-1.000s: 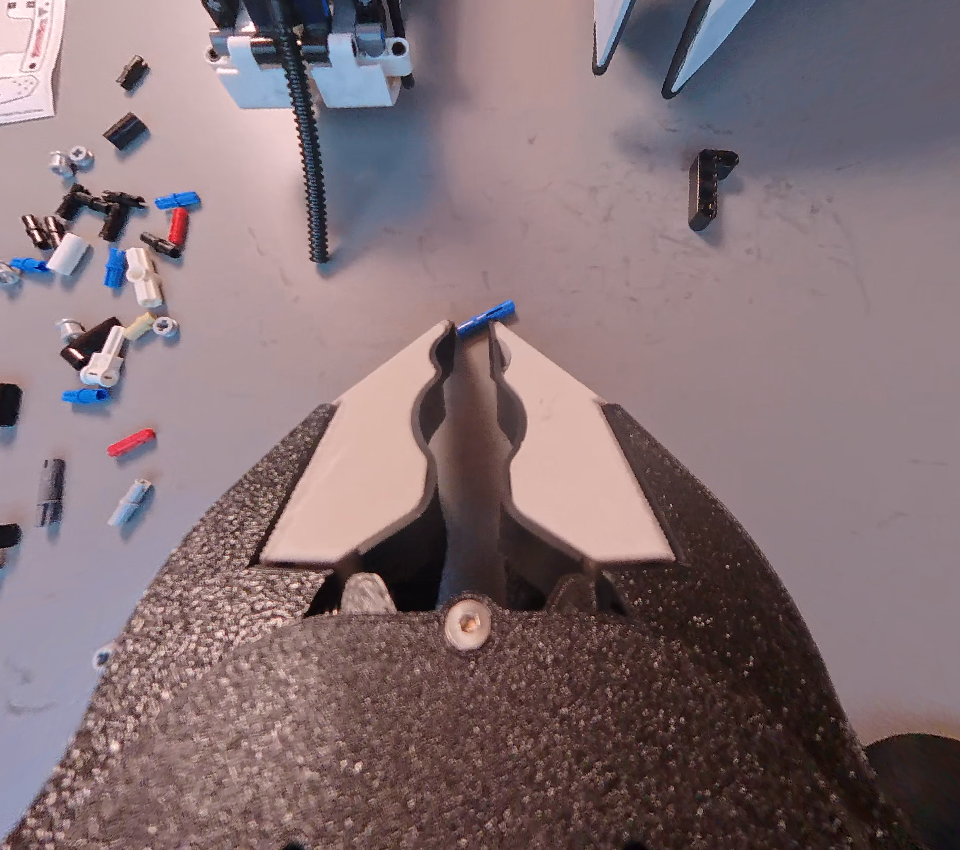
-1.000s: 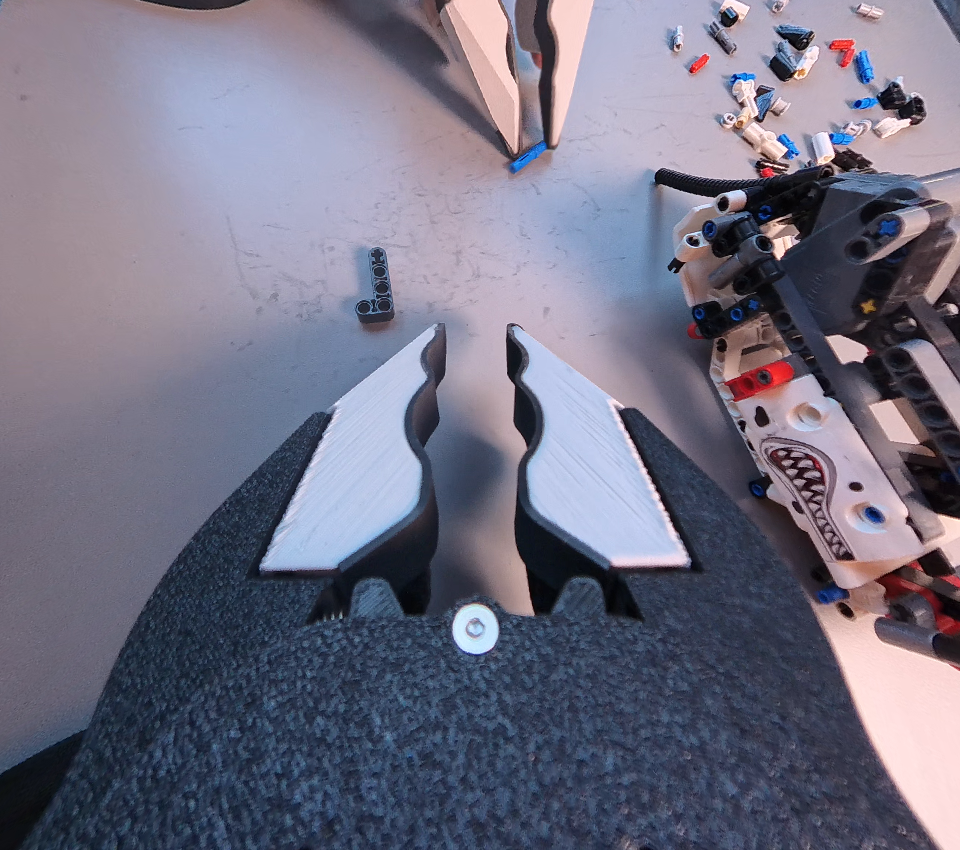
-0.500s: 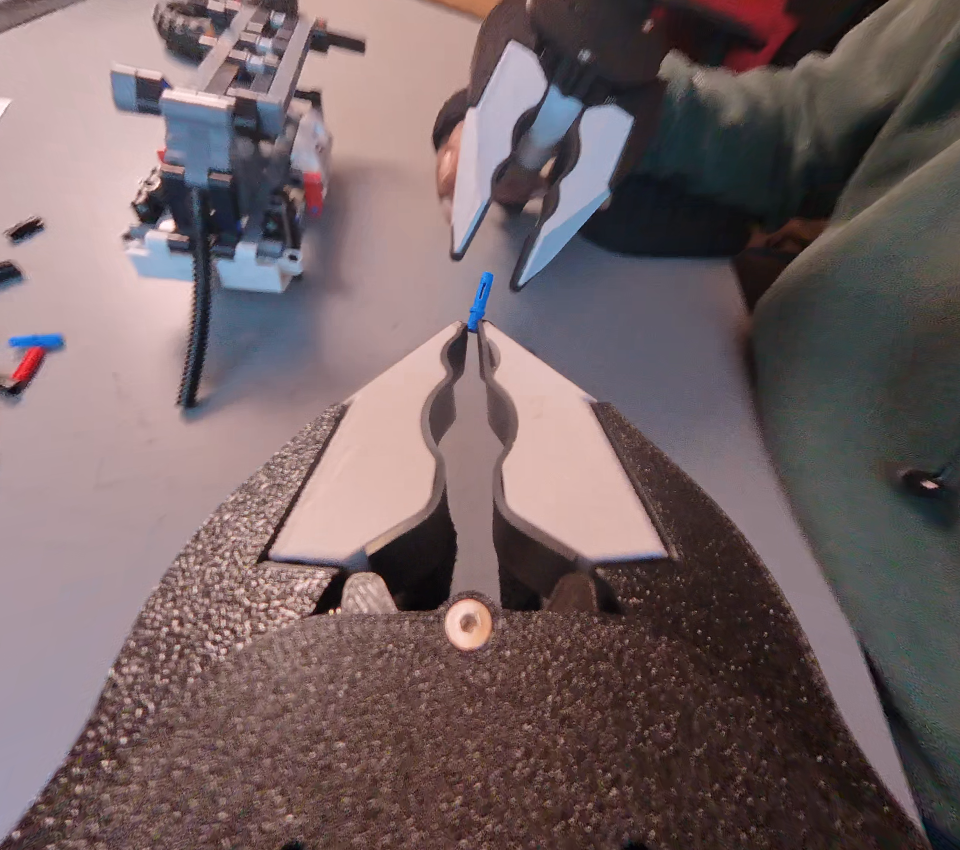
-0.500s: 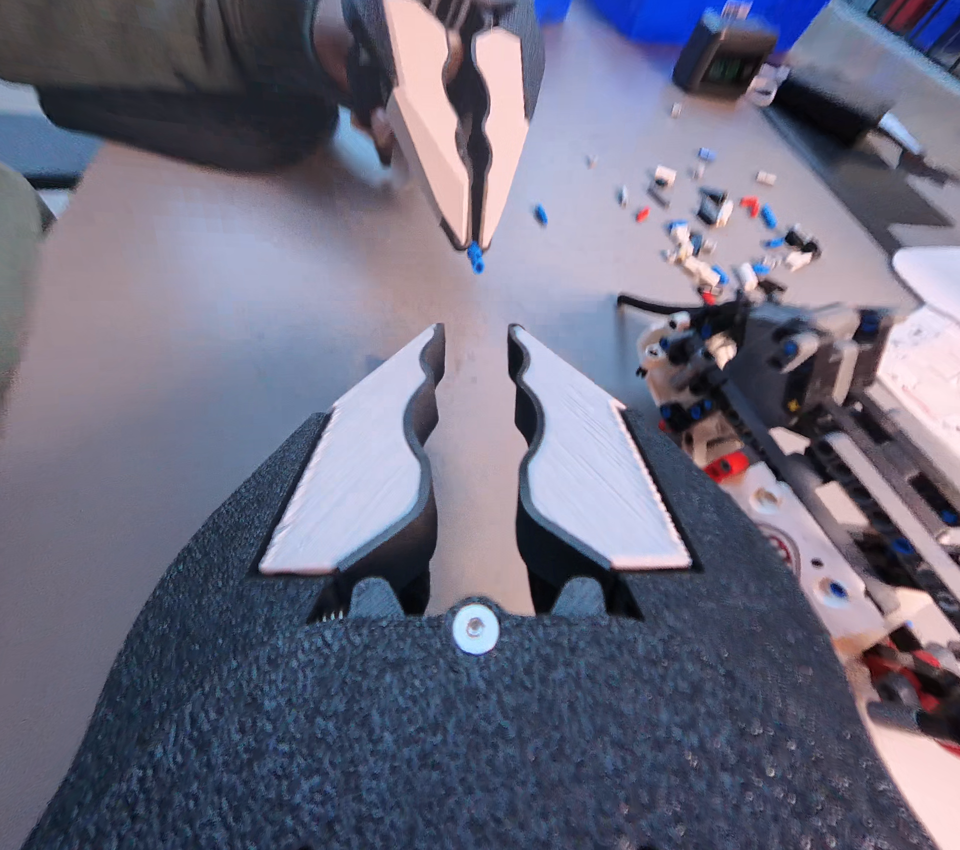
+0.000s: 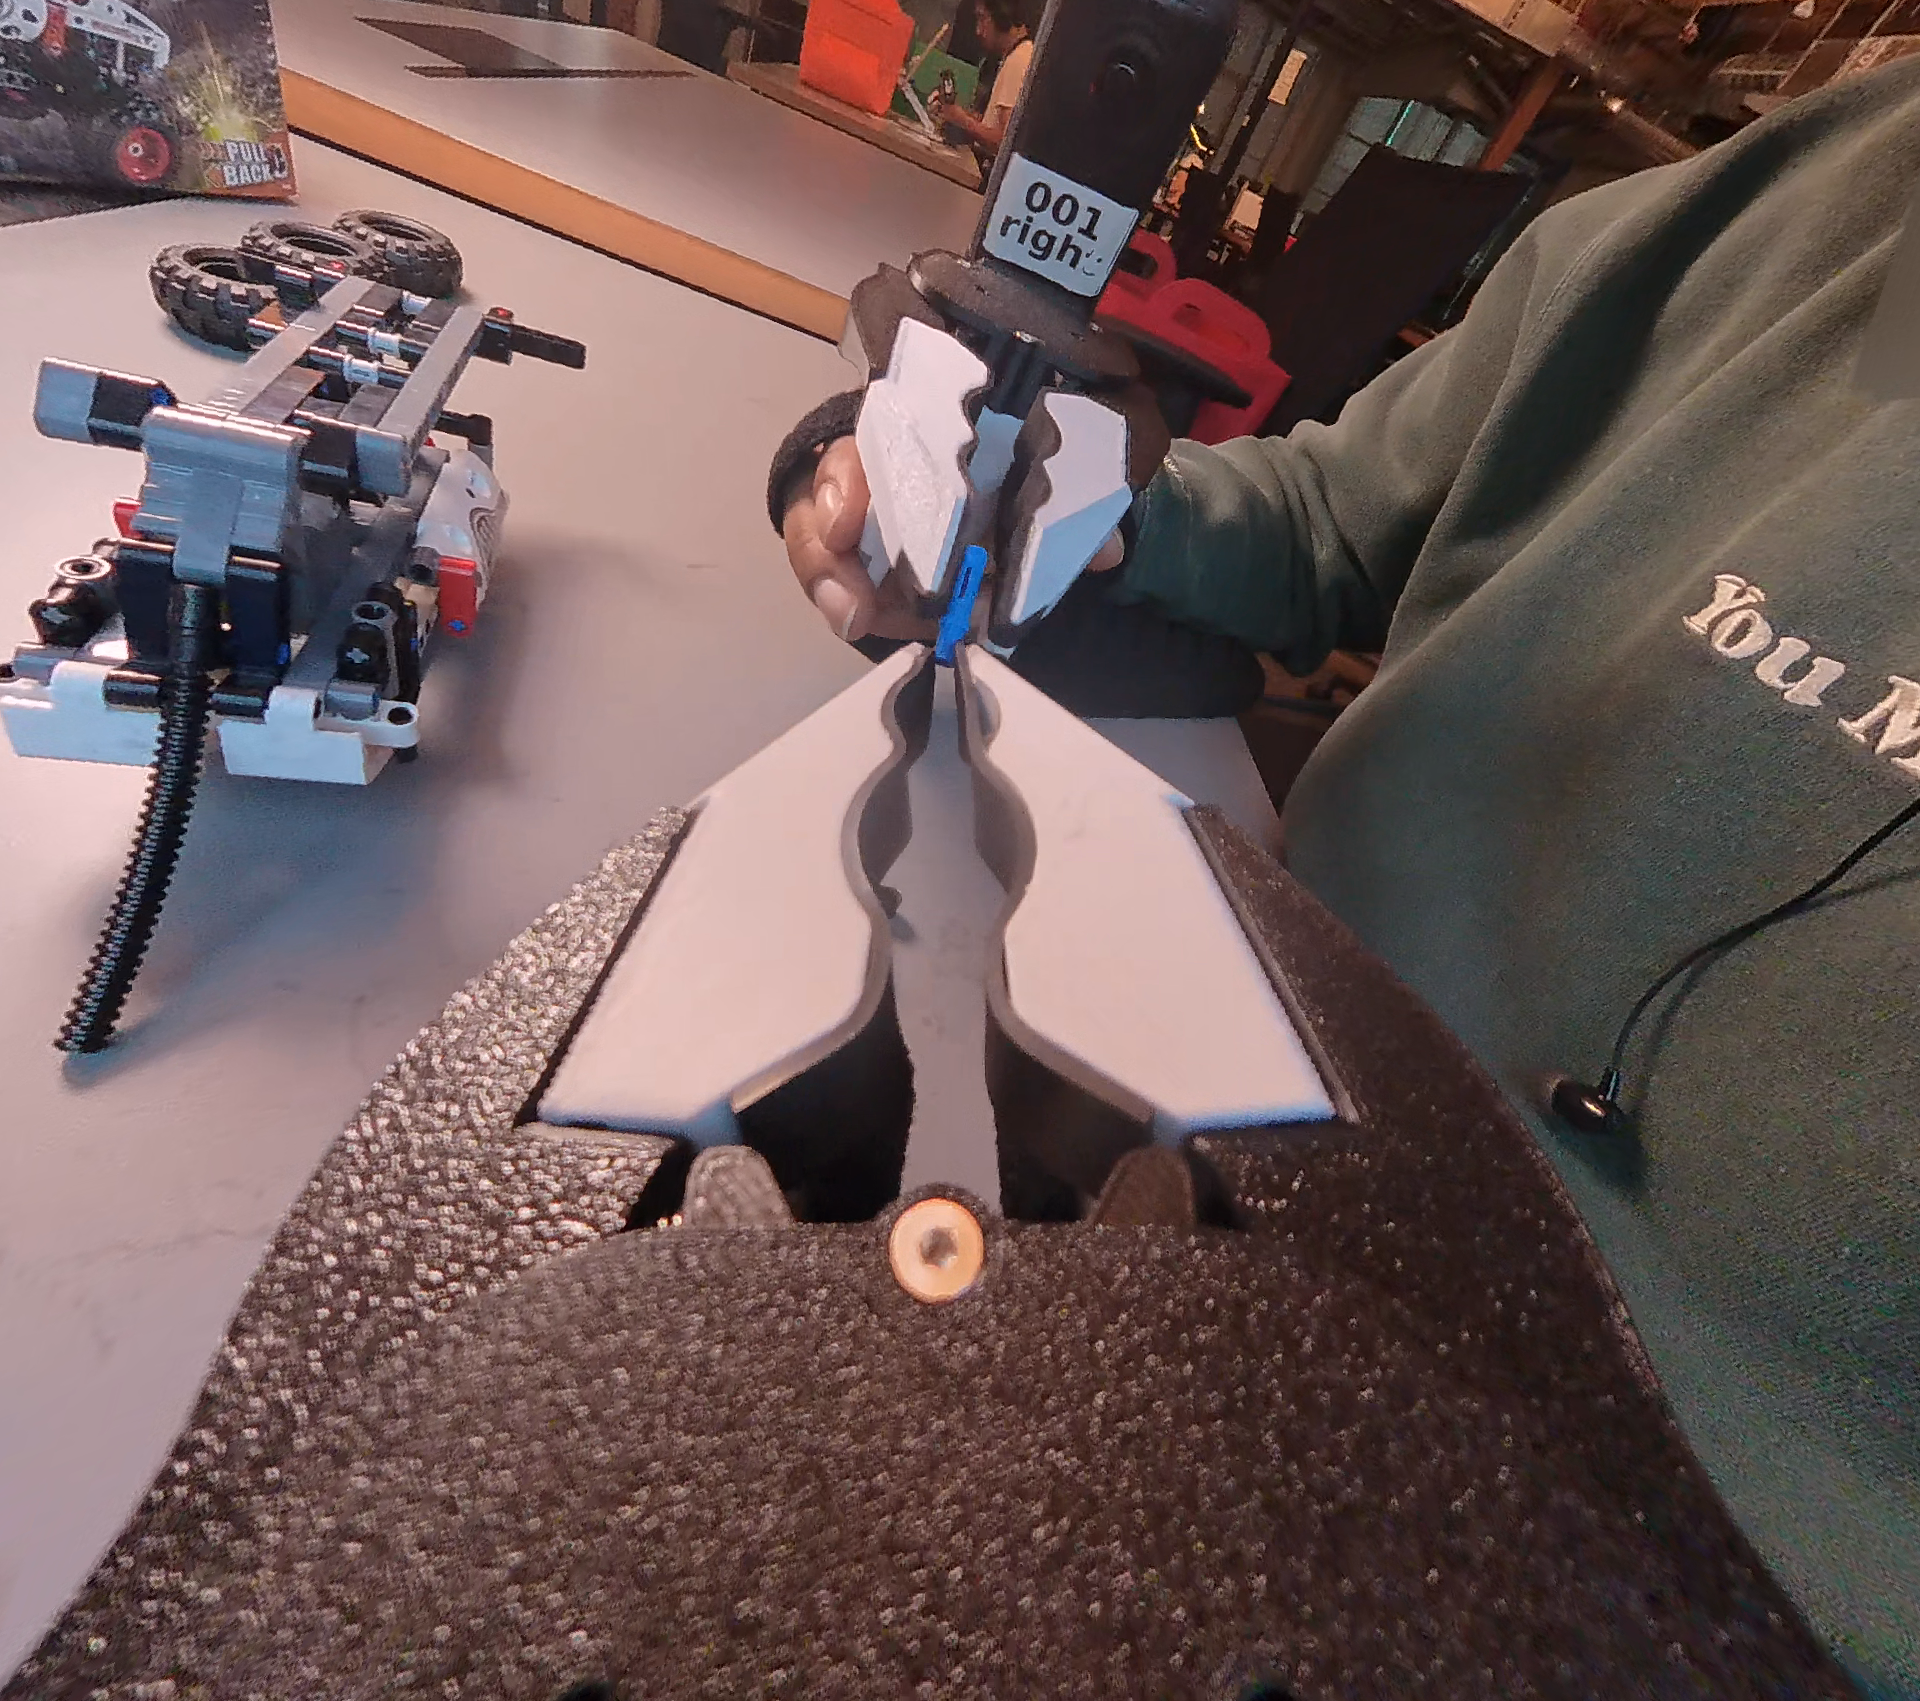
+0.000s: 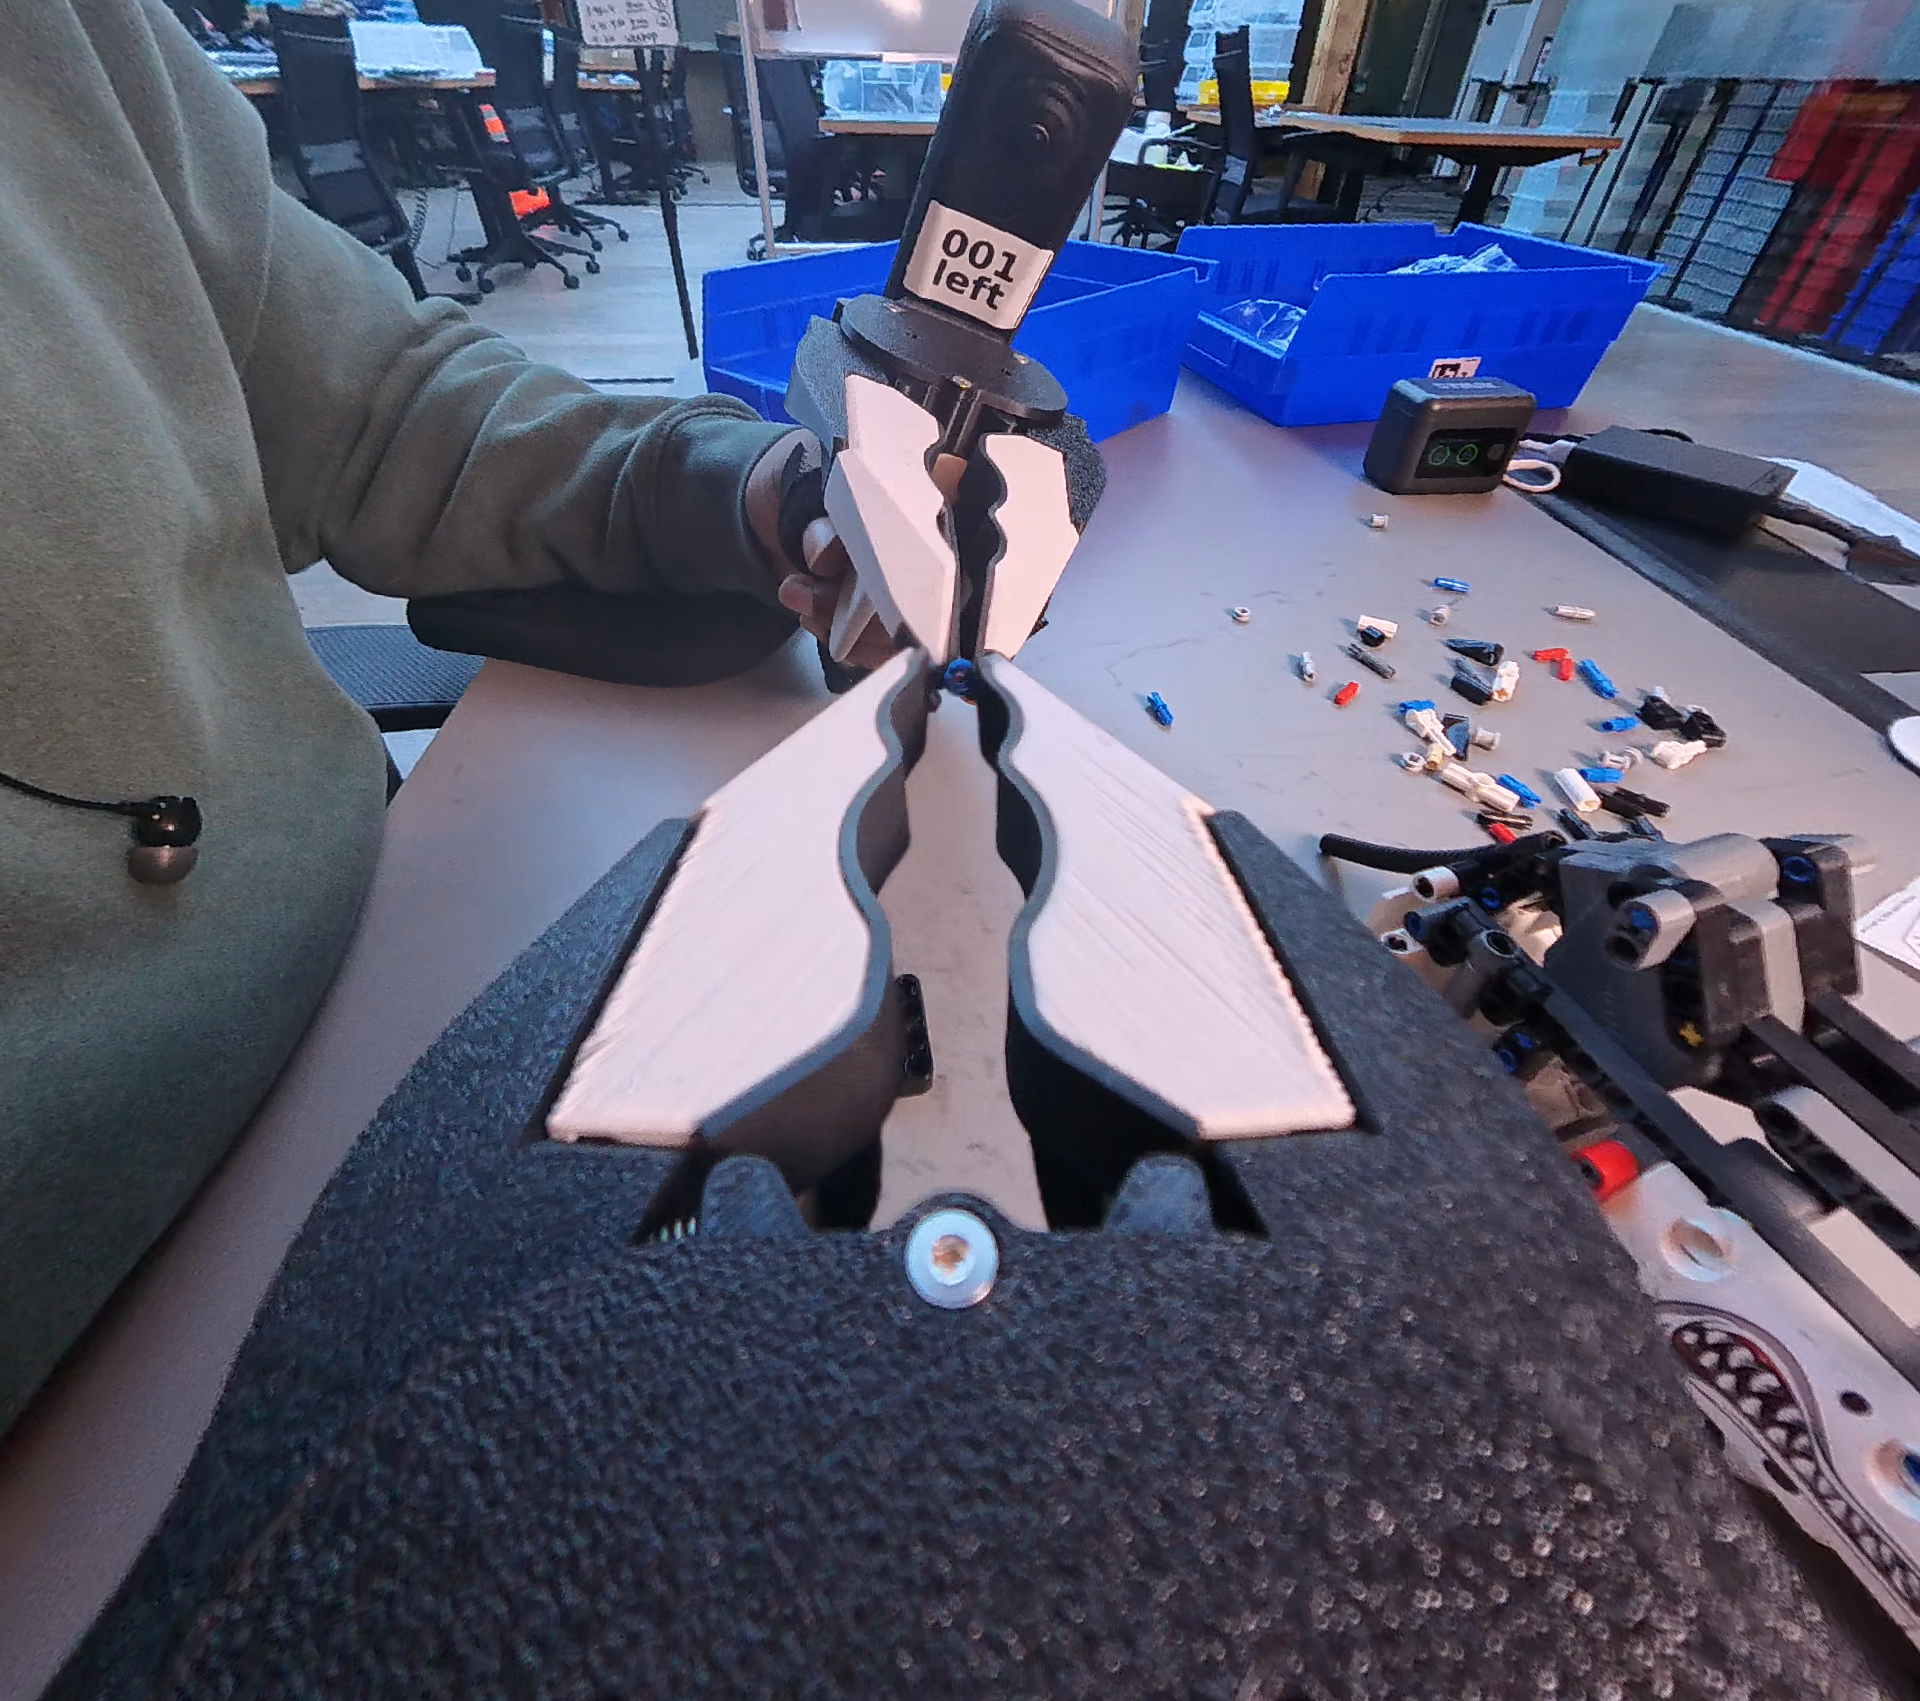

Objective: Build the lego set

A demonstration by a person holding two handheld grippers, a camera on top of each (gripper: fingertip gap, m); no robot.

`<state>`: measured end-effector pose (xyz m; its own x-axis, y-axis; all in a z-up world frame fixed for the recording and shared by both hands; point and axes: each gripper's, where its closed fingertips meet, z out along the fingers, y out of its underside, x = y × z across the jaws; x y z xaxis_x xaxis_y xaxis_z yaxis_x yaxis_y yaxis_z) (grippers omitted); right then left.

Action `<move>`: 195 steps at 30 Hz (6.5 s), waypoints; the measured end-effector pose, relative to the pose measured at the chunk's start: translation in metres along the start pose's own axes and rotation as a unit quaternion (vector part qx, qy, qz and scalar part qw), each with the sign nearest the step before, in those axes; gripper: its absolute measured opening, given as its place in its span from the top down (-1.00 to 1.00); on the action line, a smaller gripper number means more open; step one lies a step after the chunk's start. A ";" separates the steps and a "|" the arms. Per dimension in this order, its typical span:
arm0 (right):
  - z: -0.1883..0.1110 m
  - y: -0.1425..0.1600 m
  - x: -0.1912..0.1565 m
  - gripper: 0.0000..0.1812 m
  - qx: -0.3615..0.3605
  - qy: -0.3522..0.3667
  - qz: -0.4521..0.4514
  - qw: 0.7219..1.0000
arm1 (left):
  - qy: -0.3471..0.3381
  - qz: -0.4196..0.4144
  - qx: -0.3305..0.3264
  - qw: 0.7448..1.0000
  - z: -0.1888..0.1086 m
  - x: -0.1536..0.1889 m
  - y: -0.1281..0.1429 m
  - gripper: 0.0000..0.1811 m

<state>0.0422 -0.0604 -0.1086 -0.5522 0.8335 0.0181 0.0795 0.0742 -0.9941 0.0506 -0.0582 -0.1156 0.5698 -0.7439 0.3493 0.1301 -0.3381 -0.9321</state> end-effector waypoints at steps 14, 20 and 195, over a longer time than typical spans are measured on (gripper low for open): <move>0.001 0.001 0.000 0.93 -0.003 -0.002 0.006 1.000 | 0.001 -0.004 0.006 1.000 0.001 0.001 -0.002 0.95; 0.000 0.004 -0.002 0.93 -0.011 -0.014 0.013 1.000 | -0.006 0.010 -0.009 1.000 0.001 0.002 0.002 0.96; 0.009 0.020 -0.007 0.94 -0.090 -0.032 0.007 0.995 | -0.078 0.131 -0.147 0.977 0.001 -0.001 0.031 0.96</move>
<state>0.0406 -0.0701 -0.1293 -0.6019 0.7985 -0.0086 0.2315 0.1641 -0.9589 0.0545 -0.0676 -0.1453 0.6719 -0.7380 0.0631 -0.2614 -0.3159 -0.9121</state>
